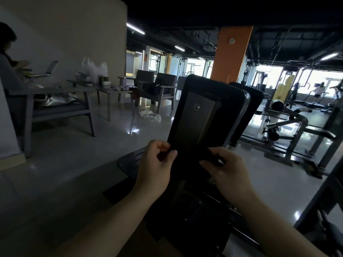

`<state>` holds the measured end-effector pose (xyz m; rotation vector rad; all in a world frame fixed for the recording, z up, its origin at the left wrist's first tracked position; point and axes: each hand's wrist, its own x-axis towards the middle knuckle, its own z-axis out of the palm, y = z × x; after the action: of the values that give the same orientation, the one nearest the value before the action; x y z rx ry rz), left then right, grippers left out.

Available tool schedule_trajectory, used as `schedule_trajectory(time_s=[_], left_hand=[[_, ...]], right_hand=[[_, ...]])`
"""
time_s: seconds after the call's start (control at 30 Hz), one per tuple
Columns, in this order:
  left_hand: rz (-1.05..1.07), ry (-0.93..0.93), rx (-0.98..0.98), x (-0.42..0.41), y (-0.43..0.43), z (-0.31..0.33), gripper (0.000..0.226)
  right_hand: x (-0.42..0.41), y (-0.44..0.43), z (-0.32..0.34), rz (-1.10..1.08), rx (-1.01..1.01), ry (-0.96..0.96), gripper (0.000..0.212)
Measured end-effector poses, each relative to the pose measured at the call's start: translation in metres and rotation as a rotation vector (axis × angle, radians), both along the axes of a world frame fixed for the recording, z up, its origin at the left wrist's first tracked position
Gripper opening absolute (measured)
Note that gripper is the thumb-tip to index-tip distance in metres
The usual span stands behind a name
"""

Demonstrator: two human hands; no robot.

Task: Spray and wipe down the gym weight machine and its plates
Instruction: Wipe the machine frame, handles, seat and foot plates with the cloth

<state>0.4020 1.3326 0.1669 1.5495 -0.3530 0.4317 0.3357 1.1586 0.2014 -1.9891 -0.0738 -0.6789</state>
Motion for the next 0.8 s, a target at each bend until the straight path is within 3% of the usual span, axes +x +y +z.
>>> schedule_trajectory(time_s=[0.1, 0.2, 0.3, 0.4, 0.53, 0.7, 0.8], left_hand=[[-0.002, -0.074, 0.010, 0.002, 0.000, 0.009, 0.023], [-0.168, -0.074, 0.058, 0.001, -0.002, 0.016, 0.050], [-0.175, -0.107, 0.081, 0.002, -0.004, 0.024, 0.066], [-0.069, -0.208, 0.012, 0.008, -0.007, 0.037, 0.059], [0.072, -0.381, -0.022, 0.029, -0.022, 0.060, 0.040], [0.361, -0.435, 0.266, 0.062, -0.042, 0.071, 0.023], [0.218, -0.363, 0.187, 0.064, -0.052, 0.071, 0.033]], right_hand=[[0.004, 0.010, 0.007, -0.018, -0.027, -0.070, 0.026], [0.007, 0.017, 0.022, 0.048, 0.126, -0.108, 0.024], [0.008, 0.019, 0.035, 0.111, 0.224, -0.100, 0.020], [0.012, 0.020, 0.047, 0.046, 0.148, -0.135, 0.017], [0.025, 0.015, 0.068, -0.232, -0.169, -0.217, 0.014], [0.034, 0.010, 0.084, -0.356, -0.439, -0.261, 0.030], [0.037, -0.001, 0.083, -0.338, -0.397, -0.302, 0.036]])
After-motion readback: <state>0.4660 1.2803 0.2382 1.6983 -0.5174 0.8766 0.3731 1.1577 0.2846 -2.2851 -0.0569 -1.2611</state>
